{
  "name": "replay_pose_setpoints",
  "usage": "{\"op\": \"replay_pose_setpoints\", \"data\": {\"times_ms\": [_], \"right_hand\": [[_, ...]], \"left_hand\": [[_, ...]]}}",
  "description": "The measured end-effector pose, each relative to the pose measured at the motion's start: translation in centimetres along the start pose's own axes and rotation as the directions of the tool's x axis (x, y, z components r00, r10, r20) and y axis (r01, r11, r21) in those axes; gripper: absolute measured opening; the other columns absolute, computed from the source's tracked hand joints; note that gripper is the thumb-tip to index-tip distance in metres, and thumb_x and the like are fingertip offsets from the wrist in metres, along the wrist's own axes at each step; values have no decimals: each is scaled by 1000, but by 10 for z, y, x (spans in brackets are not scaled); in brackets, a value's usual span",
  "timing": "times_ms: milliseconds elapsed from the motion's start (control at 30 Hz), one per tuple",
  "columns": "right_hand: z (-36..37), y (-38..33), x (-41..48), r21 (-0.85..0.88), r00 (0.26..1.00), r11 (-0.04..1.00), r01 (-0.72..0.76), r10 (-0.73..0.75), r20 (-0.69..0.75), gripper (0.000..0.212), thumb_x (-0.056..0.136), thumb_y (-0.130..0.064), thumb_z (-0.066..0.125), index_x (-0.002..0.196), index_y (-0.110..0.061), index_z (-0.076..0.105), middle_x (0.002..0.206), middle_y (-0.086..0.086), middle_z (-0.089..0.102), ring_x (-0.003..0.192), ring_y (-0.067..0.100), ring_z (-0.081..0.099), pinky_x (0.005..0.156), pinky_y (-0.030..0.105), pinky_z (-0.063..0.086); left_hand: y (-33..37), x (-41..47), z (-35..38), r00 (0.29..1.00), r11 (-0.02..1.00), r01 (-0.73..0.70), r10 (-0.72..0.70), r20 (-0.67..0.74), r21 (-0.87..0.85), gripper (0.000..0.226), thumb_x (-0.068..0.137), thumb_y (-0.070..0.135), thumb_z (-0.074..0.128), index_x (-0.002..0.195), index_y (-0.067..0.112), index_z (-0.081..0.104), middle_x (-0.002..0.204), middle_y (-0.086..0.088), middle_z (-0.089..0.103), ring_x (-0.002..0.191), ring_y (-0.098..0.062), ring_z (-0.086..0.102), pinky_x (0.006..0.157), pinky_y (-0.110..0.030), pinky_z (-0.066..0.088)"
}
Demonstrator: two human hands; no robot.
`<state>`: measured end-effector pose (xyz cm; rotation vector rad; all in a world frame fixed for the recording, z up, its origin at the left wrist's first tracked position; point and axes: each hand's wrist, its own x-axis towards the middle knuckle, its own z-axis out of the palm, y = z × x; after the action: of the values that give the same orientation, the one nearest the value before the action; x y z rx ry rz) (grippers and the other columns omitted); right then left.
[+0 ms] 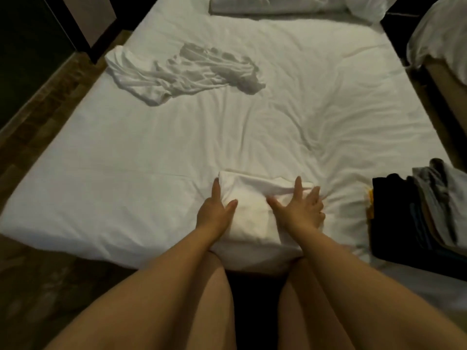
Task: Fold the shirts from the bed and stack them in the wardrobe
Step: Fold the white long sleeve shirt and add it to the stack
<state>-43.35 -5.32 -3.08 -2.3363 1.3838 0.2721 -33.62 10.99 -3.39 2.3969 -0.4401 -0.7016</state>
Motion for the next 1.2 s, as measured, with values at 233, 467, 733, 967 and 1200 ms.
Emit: {"op": "replay_pose_setpoints", "data": {"times_ms": [233, 467, 733, 967, 1200], "right_hand": [[-40, 25, -3, 616, 986, 785, 70, -150, 79, 82, 80, -27, 72, 146, -32, 26, 144, 5, 42, 128, 27, 43, 94, 25, 34], [-140, 51, -8, 890, 960, 440, 119, -281, 10, 79, 76, -3, 72, 140, -35, 37, 136, 5, 45, 110, 24, 56, 80, 31, 52], [-298, 155, -31, 693, 922, 608, 386, -236, -306, 83, 76, -10, 76, 144, -29, 32, 142, 8, 39, 125, 27, 45, 107, 43, 38], [-335, 275, -30, 624, 928, 733, 270, -25, -371, 83, 77, -10, 75, 146, -20, 30, 142, 7, 41, 127, 22, 44, 106, 32, 37], [-300, 323, 11, 635, 929, 759, 139, 122, -349, 82, 81, -18, 71, 147, -29, 23, 148, 8, 37, 131, 27, 40, 104, 33, 36]], "left_hand": [[14, -16, -24, 993, 971, -120, 115, -32, -206, 72, 93, 30, 54, 147, 39, 8, 149, -3, 36, 132, -26, 40, 98, -22, 30], [94, -53, -69, 970, 847, -239, 234, -71, -475, 33, 91, 14, 58, 122, 25, 60, 131, -1, 56, 115, -13, 52, 94, -19, 37], [227, -122, -45, 859, 726, -418, 511, 22, -546, 62, 81, 13, 70, 137, 26, 46, 129, 3, 53, 111, -14, 56, 95, -31, 47], [309, -138, 58, 817, 762, -419, 554, 161, -494, 101, 46, 52, 75, 139, 30, 42, 137, -2, 46, 123, -20, 49, 105, -41, 41], [339, -113, 121, 827, 836, -440, 520, 215, -327, 72, 79, 33, 71, 142, 29, 37, 145, -6, 37, 130, -24, 40, 110, -39, 33]]}}
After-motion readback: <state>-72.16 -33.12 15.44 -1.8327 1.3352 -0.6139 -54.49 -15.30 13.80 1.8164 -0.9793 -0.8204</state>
